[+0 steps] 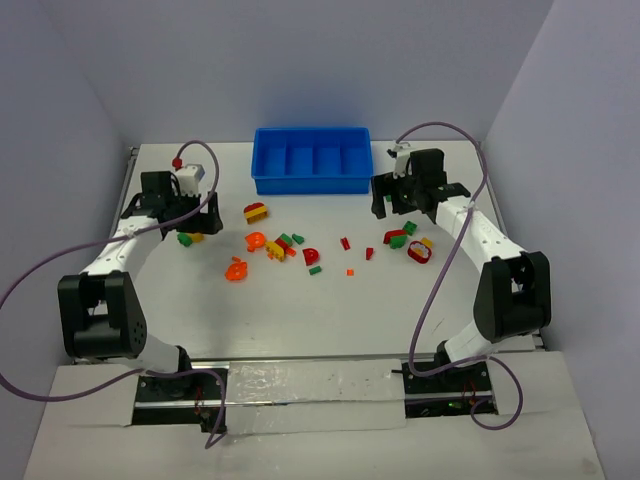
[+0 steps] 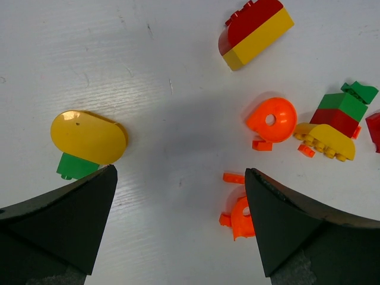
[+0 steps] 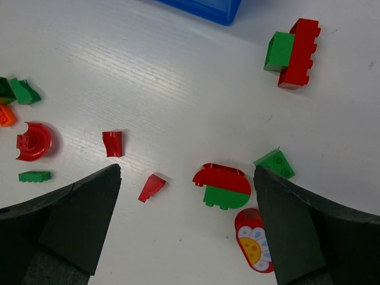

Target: Sort the legos into containers by color

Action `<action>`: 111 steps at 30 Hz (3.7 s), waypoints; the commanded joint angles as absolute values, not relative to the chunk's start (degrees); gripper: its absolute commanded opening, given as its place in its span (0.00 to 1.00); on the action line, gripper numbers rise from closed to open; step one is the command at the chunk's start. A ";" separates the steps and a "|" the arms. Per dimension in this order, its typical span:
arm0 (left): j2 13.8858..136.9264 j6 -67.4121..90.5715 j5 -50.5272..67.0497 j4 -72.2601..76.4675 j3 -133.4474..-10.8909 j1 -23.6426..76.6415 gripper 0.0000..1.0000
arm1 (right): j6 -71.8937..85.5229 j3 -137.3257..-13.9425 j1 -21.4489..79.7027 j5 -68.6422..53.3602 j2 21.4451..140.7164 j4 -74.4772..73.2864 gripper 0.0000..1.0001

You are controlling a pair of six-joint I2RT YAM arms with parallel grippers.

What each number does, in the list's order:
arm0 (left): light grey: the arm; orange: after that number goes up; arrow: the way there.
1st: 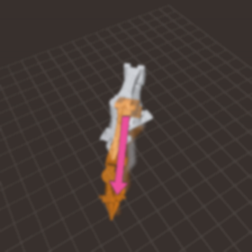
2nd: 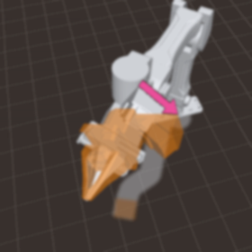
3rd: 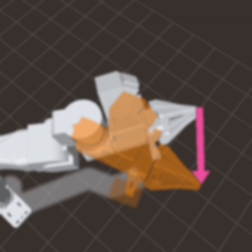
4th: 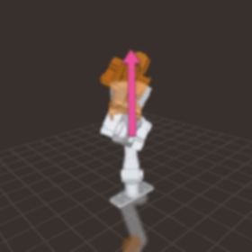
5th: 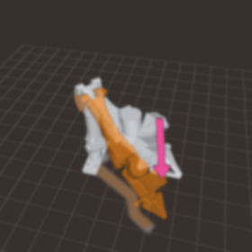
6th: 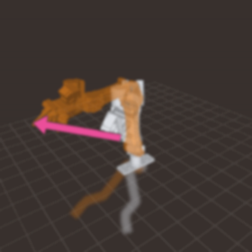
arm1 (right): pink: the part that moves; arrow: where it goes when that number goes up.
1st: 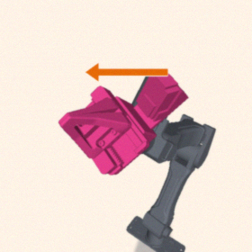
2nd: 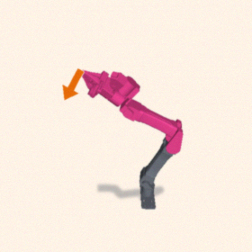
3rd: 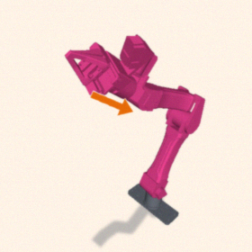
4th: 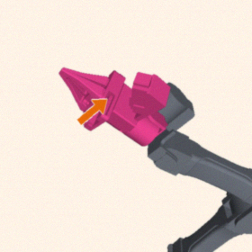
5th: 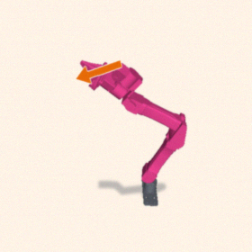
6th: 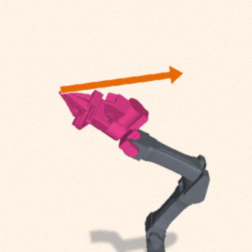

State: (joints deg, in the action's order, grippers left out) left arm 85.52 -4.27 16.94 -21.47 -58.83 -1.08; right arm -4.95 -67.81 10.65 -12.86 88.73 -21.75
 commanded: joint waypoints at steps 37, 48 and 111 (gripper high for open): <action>103.30 -27.50 20.65 -16.63 -62.58 -12.66 0.66 | -5.63 -69.96 11.78 -12.62 89.76 -23.56 1.00; 102.21 -29.71 28.04 -11.08 -59.05 -12.66 0.47 | -5.71 -70.66 11.78 -12.31 90.53 -24.17 1.00; 74.69 -29.19 26.36 -22.86 -60.25 31.02 0.00 | 31.18 -82.17 28.11 -64.85 104.76 -7.93 0.23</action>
State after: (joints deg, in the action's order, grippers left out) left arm 75.07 -30.21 25.63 -24.09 -59.88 30.68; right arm 29.80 -81.38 27.99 -59.81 105.47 -12.78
